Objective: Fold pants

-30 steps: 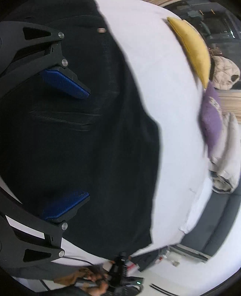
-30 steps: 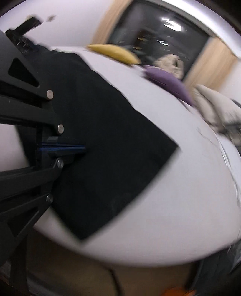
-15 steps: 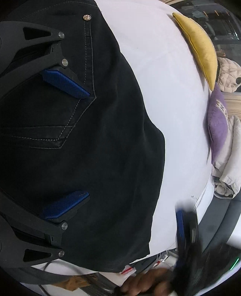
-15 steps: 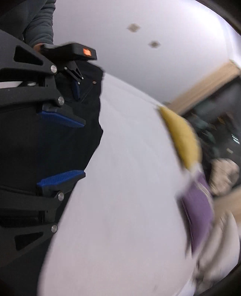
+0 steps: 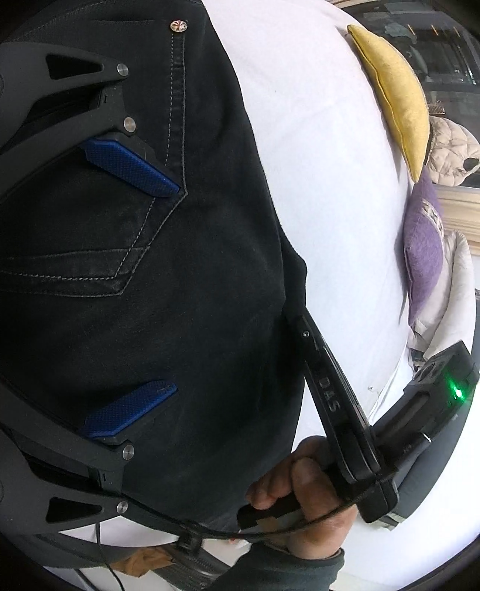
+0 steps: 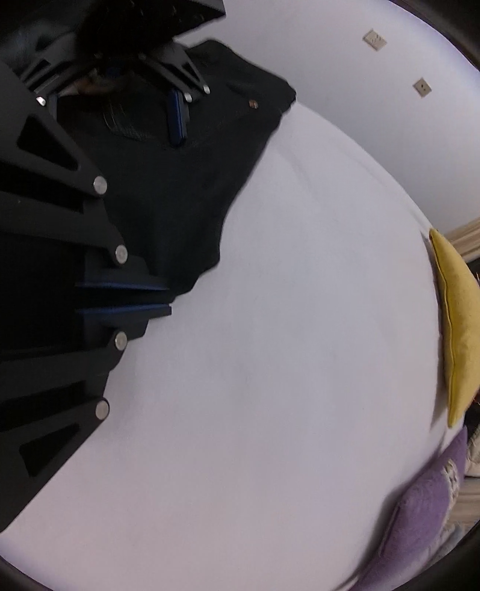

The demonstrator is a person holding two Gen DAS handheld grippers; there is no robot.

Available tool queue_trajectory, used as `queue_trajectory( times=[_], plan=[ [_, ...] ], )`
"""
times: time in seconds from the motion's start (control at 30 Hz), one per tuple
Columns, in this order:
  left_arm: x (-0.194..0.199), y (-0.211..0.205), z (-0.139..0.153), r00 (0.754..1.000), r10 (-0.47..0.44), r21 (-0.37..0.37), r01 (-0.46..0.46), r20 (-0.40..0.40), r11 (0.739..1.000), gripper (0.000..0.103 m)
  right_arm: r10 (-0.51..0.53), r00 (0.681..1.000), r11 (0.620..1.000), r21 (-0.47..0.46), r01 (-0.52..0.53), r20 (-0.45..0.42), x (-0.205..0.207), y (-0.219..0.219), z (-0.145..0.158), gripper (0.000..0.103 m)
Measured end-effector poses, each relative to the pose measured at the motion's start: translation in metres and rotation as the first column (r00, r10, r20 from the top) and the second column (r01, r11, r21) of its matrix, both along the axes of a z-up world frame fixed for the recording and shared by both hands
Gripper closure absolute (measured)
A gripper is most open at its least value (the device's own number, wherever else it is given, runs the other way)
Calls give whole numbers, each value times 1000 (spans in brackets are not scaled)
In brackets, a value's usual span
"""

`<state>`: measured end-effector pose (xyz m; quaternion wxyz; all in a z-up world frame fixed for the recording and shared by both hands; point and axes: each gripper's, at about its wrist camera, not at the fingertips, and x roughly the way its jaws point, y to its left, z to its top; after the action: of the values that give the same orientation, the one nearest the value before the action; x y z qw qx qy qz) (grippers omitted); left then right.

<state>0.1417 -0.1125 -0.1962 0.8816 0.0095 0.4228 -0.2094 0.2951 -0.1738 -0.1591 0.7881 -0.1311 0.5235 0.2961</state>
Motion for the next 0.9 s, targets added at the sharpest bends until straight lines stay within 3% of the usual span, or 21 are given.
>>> queue_trajectory(
  times=[0.2, 0.27, 0.33, 0.37, 0.47, 0.53, 0.6, 0.63, 0.67, 0.7, 0.77, 0.8, 0.83, 0.9],
  plan=[
    [-5, 4, 0, 1000, 6, -23, -6, -5, 1000, 2, -239, 970, 970, 46, 237, 36, 10, -23, -11, 103],
    [-5, 6, 8, 1000, 6, -25, -6, -15, 1000, 2, -403, 910, 915, 15, 403, 94, 12, -46, -3, 103],
    [-3, 17, 28, 1000, 27, -78, -27, 6, 997, 2, -488, 872, 871, 95, 482, 45, 4, -65, 12, 96],
    [0, 24, 38, 998, 55, -88, -53, 25, 995, 2, -448, 893, 882, 178, 437, 27, -4, -69, 23, 96],
    [24, 42, 47, 995, 104, -78, -103, 13, 992, 2, -179, 983, 916, 361, 176, -26, -34, -34, 40, 96],
    [33, 56, 38, 989, 149, -59, -149, -13, 987, 3, -19, 999, 923, 383, 33, -40, -42, 1, 33, 96],
    [38, 74, 16, 976, 202, -55, -207, -86, 977, 5, 30, 991, 943, 334, 16, -134, -30, 22, 5, 96],
    [38, 82, 7, 970, 215, -75, -224, -110, 972, 6, -14, 985, 959, 276, 61, -170, -18, 26, -17, 99],
    [36, 89, 2, 971, 212, -98, -222, -108, 970, 6, -50, 980, 950, 293, 107, -193, -8, 21, -28, 103],
    [34, 90, 3, 973, 211, -104, -221, -98, 970, 6, -92, 971, 913, 371, 171, -222, 2, 7, -33, 103],
    [35, 90, 5, 971, 220, -88, -228, -92, 970, 6, -239, 951, 851, 428, 303, -197, 13, -25, -29, 103],
    [36, 91, 5, 971, 222, -87, -230, -93, 969, 6, -308, 938, 848, 402, 345, -156, 14, -36, -26, 103],
    [35, 91, 6, 969, 228, -88, -236, -92, 968, 6, -413, 907, 854, 308, 419, -87, 13, -49, -22, 103],
    [36, 93, 20, 964, 252, -89, -260, -85, 962, 8, -487, 871, 828, 282, 485, -65, 6, -73, -12, 103]
  ],
)
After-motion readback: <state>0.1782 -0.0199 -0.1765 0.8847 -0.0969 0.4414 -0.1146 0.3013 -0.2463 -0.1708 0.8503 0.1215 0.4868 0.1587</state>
